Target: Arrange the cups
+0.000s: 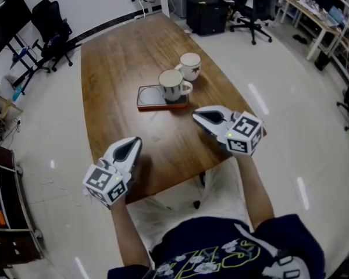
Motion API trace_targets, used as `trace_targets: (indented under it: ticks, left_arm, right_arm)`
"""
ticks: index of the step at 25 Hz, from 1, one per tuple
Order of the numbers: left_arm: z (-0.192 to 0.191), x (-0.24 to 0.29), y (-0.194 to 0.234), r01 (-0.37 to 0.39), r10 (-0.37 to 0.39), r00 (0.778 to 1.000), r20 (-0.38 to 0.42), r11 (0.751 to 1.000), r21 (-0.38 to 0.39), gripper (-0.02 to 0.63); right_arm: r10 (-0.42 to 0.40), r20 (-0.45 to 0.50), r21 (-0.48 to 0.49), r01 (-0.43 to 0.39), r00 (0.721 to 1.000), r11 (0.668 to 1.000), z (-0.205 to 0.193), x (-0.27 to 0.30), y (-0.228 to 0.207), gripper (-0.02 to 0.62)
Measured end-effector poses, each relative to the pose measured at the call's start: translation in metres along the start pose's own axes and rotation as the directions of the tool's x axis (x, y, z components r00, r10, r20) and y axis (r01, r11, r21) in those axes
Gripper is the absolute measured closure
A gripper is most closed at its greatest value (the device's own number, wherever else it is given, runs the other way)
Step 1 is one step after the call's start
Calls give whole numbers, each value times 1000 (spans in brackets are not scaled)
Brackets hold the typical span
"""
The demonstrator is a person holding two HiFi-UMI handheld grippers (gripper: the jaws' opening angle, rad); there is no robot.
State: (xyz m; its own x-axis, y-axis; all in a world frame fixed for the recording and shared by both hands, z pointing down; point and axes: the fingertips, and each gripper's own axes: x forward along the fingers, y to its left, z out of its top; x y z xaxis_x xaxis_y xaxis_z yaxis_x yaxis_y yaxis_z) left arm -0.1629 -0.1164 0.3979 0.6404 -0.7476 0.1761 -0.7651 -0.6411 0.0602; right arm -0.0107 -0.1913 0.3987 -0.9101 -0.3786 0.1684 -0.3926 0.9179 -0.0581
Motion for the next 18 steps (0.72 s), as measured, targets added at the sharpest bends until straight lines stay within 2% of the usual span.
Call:
trace_targets:
  ticks: [11, 13, 15, 16, 17, 18]
  left_arm:
    - [-1, 0, -1, 1, -1, 1000, -2, 1000, 0, 604]
    - [7, 1, -9, 84, -84, 996, 36, 996, 0, 603]
    - [32, 2, -14, 182, -181, 974, 140, 983, 6, 603]
    - [49, 4, -13, 209, -212, 963, 166, 977, 35, 603]
    - [66, 8, -12, 229, -240, 959, 149, 969, 88, 601]
    - [81, 15, -11, 247, -264, 959, 99, 956, 157, 598]
  right_arm:
    - [0, 1, -2, 0, 1000, 1000, 1, 0, 0, 583]
    - [-1, -2, -5, 1, 1000, 1000, 0, 0, -1, 583]
    - [3, -5, -4, -3, 1000, 1000, -1, 0, 0, 583]
    - [5, -5, -3, -5, 1000, 1000, -1, 1, 2, 583]
    - [7, -5, -3, -7, 1000, 1000, -1, 1, 3, 583]
    - [6, -7, -4, -7, 1000, 1000, -1, 0, 4, 583]
